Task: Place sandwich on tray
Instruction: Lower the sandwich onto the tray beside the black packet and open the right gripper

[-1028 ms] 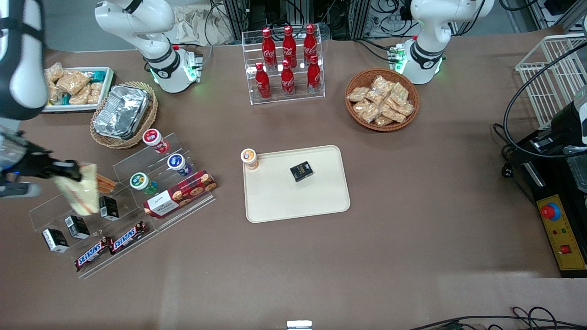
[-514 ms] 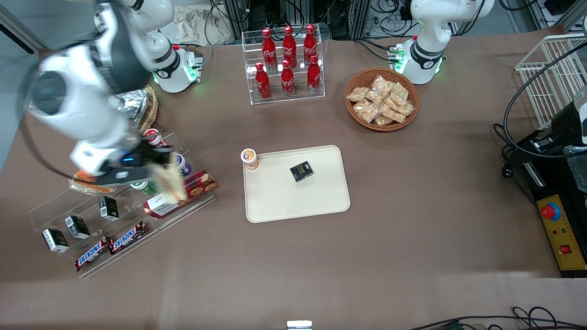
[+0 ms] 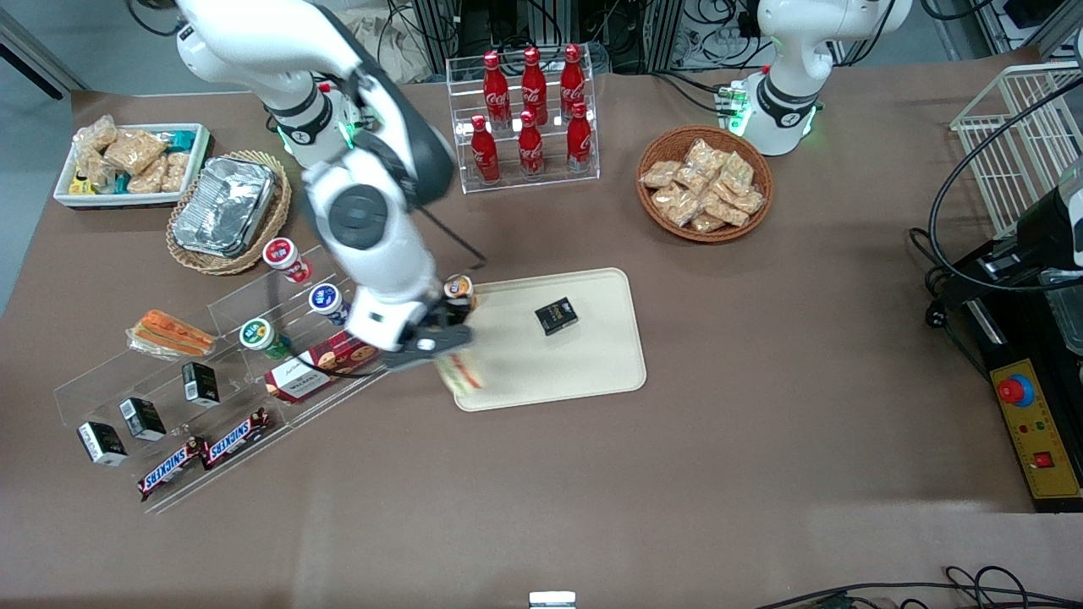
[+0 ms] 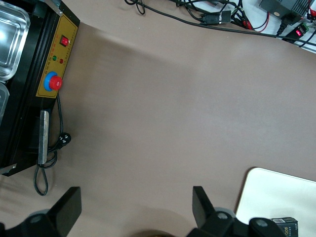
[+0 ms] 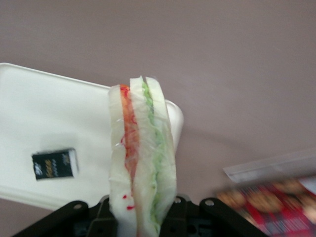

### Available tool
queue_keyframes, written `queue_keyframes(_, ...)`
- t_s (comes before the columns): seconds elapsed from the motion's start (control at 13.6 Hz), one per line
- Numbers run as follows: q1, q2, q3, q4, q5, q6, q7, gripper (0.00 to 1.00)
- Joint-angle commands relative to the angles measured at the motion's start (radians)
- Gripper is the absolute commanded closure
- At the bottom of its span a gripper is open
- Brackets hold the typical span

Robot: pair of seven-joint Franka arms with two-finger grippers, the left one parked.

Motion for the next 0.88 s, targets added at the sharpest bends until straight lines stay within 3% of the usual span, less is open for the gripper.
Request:
queue_keyframes(0.0,0.007,0.114,0.02,0.059,-0.02,0.113,-0.109,1.0)
queue_keyframes(0.37,0.007,0.203,0.02,0.059,-0.017,0.268,-0.6,1.0)
queue_keyframes(0.81,-0.006,0.28,0.102,0.057,-0.003,0.382,-0.972,1.0)
